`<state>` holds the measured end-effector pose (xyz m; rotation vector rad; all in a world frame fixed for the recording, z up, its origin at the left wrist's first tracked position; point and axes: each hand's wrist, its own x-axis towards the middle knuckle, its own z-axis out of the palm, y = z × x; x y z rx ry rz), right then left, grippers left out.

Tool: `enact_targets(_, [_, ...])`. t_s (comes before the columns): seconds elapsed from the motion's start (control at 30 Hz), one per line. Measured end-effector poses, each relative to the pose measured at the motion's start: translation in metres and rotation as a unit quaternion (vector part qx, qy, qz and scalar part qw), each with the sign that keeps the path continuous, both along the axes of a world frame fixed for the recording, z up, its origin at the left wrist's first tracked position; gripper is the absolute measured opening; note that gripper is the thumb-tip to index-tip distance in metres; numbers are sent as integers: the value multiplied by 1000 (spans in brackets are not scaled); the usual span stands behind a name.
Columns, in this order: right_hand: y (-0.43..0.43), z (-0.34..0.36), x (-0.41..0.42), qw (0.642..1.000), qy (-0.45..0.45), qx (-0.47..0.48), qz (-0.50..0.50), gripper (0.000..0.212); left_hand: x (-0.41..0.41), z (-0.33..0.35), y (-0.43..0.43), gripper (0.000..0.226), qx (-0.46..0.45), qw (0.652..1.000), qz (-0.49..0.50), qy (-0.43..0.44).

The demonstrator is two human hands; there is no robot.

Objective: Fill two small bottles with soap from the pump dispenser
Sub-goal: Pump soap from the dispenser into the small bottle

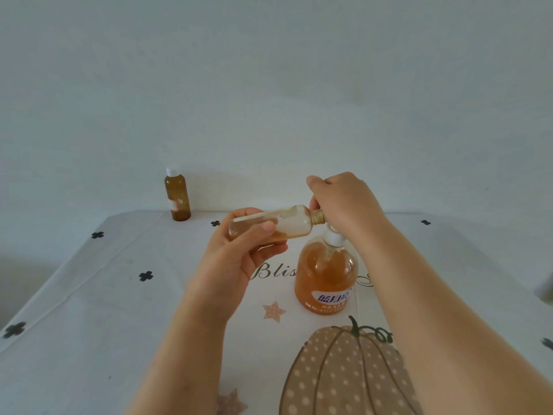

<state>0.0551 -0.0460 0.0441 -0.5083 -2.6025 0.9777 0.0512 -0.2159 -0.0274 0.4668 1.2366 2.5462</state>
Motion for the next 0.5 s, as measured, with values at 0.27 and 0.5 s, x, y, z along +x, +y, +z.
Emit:
enact_targets(0.27, [1, 15, 0, 999, -37, 14, 3, 44, 5, 3, 0, 42, -10, 999, 15, 33])
enact_targets(0.5, [0, 12, 0, 999, -45, 5, 15, 48, 4, 2, 0, 43, -6, 1000, 10, 19])
